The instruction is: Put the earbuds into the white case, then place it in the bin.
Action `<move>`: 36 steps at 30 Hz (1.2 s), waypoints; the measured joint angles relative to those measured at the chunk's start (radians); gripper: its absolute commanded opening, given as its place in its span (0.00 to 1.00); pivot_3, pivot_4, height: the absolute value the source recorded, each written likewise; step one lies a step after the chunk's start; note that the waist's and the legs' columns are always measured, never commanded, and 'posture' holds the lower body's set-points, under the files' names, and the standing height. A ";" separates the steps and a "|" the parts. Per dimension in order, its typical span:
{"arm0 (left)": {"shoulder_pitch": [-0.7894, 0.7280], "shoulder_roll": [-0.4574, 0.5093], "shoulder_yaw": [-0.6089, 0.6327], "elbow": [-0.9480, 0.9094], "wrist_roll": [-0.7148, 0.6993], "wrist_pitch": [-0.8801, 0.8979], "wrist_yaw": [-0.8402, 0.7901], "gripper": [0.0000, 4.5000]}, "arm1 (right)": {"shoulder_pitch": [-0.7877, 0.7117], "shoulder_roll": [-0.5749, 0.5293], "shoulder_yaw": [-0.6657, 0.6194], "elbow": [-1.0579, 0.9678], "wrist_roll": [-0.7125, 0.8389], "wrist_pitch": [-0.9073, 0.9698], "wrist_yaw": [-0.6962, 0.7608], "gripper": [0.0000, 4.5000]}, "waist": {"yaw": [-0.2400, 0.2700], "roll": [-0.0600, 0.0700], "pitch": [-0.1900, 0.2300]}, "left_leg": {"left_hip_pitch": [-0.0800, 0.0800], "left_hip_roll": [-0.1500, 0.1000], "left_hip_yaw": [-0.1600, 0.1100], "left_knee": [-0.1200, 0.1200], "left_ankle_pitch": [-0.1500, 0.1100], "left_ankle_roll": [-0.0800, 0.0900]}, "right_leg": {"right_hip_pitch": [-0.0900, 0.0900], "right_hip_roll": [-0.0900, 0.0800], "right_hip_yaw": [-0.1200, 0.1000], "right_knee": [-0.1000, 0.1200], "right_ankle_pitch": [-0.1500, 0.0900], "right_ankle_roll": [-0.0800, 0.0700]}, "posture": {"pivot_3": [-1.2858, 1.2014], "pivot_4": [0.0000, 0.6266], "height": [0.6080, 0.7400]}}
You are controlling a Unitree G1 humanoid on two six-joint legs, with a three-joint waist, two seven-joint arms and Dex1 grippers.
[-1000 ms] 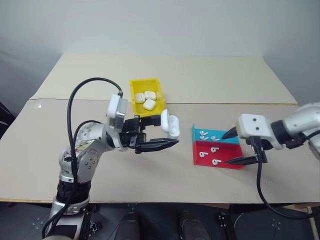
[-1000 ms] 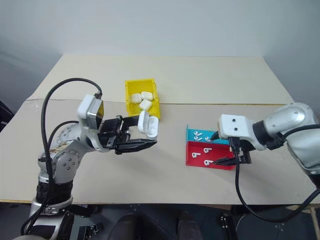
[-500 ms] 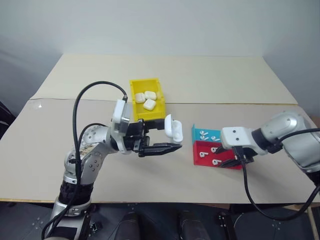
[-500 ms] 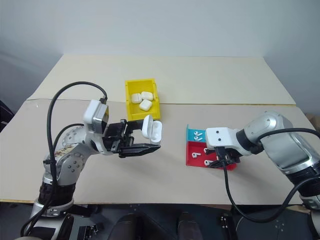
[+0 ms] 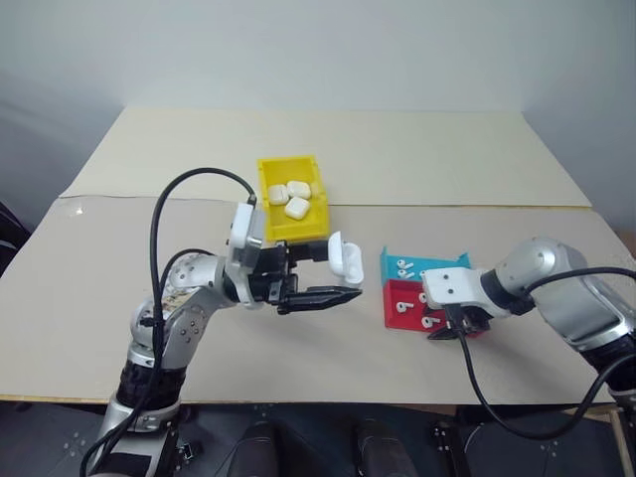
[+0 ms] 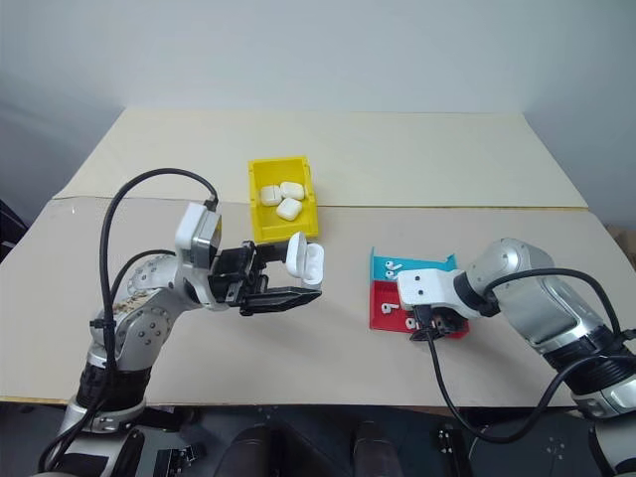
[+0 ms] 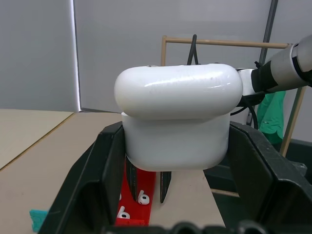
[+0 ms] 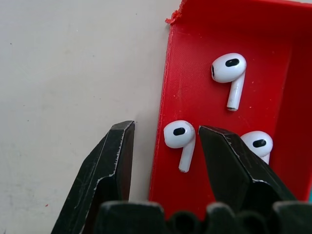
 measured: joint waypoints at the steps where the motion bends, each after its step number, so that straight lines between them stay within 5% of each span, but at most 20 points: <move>1: 0.000 0.001 0.000 0.000 0.000 0.000 0.003 0.62 | 0.000 0.004 0.000 0.006 -0.003 -0.001 0.000 0.44 | 0.000 0.000 0.000 | 0.000 0.000 0.000 0.000 0.000 0.000 | 0.000 0.000 0.000 0.000 0.000 0.000 | 0.52 0.24 1.00; 7: 0.006 0.005 0.000 -0.002 0.000 0.000 0.014 0.62 | 0.000 0.015 0.003 0.028 -0.028 -0.012 0.003 0.01 | 0.000 0.000 0.000 | 0.000 0.000 0.000 0.000 0.000 0.000 | 0.000 0.000 0.000 0.000 0.000 0.000 | 0.52 0.24 1.00; 19: 0.008 0.018 0.000 -0.002 -0.002 0.000 0.019 0.62 | 0.017 0.027 -0.059 0.020 0.047 -0.022 0.009 0.01 | 0.000 0.000 0.000 | 0.000 0.000 0.000 0.000 0.000 0.000 | 0.000 0.000 0.000 0.000 0.000 0.000 | 0.52 0.24 1.00; 23: 0.007 0.028 0.000 -0.001 -0.002 0.000 0.005 0.62 | -0.004 0.033 -0.130 0.026 0.109 -0.064 0.027 0.21 | 0.000 0.000 0.000 | 0.000 0.000 0.000 0.000 0.000 0.000 | 0.000 0.000 0.000 0.000 0.000 0.000 | 0.52 0.24 1.00; 32: -0.003 0.032 0.001 0.016 -0.002 -0.009 -0.008 0.62 | -0.079 0.034 -0.138 0.105 0.081 -0.095 0.042 0.87 | 0.000 0.000 0.000 | 0.000 0.000 0.000 -0.001 0.000 0.000 | 0.000 0.000 0.000 -0.001 0.000 0.000 | 0.52 0.24 1.00; 36: -0.006 0.032 0.001 0.022 -0.001 -0.021 -0.007 0.62 | -0.088 0.088 -0.109 0.151 0.049 -0.088 0.017 0.87 | -0.003 0.000 0.000 | 0.000 0.000 0.000 -0.001 0.000 0.000 | 0.000 0.000 0.000 -0.001 0.000 0.000 | 0.52 0.24 1.00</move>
